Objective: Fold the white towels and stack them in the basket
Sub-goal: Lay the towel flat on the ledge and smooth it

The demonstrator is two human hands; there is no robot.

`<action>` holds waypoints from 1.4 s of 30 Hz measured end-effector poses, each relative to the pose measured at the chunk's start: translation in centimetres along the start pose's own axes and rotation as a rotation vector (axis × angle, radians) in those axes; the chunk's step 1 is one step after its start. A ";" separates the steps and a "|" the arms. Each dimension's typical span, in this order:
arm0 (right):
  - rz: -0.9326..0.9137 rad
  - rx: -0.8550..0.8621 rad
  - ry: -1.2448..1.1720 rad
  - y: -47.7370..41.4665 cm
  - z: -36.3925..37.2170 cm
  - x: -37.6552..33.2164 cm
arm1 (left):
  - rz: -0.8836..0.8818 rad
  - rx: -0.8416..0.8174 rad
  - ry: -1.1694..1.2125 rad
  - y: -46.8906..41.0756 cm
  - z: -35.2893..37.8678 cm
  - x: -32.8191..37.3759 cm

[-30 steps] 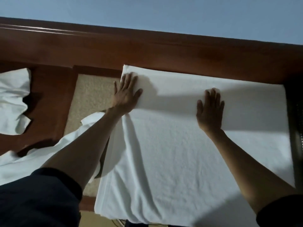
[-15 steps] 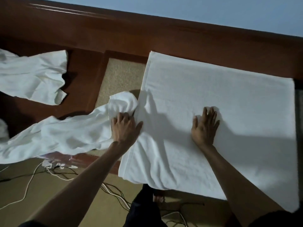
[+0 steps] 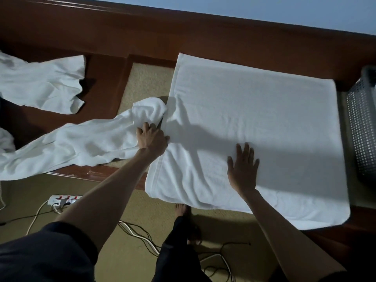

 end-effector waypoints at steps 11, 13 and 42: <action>-0.015 -0.022 -0.011 0.2 0.7 0.9 | -0.042 0.115 0.015 0.9 -0.2 -0.9; -0.023 -0.015 -0.017 0.3 0.6 0.9 | -0.055 0.111 0.007 1.2 0.1 -0.5; -0.055 -0.083 -0.037 3.9 1.1 0.0 | -0.150 0.212 0.704 14.7 7.4 -4.5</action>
Point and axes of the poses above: each hand's wrist, its own y-axis away from the middle knuckle, its own z-axis out of the palm, x = y × z, the point moved 9 cm from there along -y, towards the middle knuckle, and after that the axes turned 12 degrees about z, right-handed, at the moved point
